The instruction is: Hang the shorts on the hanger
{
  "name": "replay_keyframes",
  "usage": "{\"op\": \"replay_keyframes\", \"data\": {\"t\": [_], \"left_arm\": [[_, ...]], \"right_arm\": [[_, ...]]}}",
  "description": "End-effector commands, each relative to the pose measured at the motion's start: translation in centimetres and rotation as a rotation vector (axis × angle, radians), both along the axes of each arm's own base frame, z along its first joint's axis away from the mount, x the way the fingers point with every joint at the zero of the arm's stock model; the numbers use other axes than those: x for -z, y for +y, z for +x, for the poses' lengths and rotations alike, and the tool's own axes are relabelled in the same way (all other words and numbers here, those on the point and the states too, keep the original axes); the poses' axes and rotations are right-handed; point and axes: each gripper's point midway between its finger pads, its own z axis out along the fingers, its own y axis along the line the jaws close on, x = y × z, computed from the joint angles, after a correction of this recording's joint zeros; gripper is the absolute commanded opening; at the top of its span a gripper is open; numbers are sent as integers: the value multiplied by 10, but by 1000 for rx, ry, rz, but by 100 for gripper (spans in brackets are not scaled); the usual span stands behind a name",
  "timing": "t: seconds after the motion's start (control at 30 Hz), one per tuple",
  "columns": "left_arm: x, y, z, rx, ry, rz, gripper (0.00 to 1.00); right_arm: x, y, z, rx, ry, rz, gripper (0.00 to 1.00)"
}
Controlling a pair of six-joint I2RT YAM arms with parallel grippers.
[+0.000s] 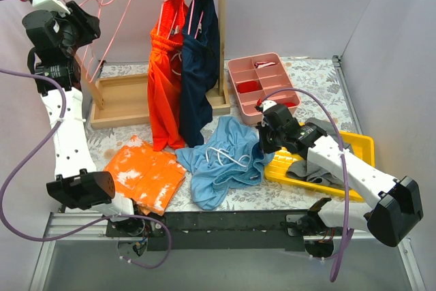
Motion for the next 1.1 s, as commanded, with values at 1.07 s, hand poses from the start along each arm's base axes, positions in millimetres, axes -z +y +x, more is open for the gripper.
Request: {"op": "replay_keyframes", "data": {"t": [1.07], "left_arm": [[2, -20, 13, 54, 17, 81, 0]], "right_arm": [[-3, 8, 0, -47, -13, 28, 1]]}}
